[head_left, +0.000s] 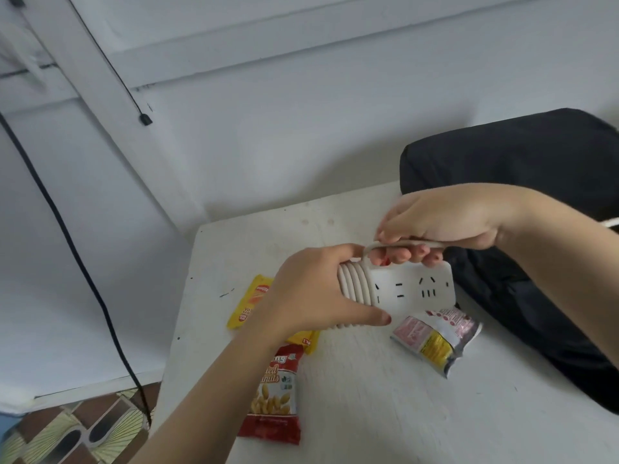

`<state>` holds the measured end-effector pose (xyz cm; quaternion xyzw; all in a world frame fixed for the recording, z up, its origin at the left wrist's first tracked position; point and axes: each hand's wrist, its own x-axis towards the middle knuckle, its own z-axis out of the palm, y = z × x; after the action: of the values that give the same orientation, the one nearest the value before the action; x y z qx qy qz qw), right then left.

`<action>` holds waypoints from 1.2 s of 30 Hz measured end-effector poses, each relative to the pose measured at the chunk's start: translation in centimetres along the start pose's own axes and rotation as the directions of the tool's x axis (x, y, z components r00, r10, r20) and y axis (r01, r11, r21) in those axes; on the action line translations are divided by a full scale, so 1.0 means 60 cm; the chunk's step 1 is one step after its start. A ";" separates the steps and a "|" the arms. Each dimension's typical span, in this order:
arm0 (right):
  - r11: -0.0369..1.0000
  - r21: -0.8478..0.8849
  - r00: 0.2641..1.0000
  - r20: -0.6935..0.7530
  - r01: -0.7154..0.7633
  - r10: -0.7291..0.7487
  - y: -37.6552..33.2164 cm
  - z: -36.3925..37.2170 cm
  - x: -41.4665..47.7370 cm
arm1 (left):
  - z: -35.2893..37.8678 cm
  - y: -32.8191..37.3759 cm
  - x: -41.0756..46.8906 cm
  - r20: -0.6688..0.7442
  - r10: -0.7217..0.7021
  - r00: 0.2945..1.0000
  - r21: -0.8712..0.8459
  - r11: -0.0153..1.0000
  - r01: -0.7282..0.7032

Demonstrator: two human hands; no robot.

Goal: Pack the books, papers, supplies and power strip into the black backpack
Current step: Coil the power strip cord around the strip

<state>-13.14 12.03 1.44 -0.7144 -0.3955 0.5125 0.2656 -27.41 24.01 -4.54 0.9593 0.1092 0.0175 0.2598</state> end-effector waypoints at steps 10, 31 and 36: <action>0.884 -0.448 0.927 -0.373 -0.135 -0.047 0.011 0.046 -0.041 | 0.003 -0.020 0.009 -0.125 -0.032 0.992 -0.091 0.996 0.021; 0.998 -0.063 0.924 -0.381 0.017 -0.040 0.081 0.020 -0.114 | 0.016 0.011 0.060 -0.377 -0.214 0.901 -0.422 0.906 0.039; 0.994 0.095 0.969 -0.246 0.052 -0.027 0.103 0.024 -0.120 | 0.020 0.033 0.070 -0.287 -0.221 0.932 -0.606 0.795 0.002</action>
<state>-13.85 2.59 -0.13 -0.7498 -0.3475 0.4344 0.3583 -22.81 22.69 -4.70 0.8022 0.1992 0.2024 0.5252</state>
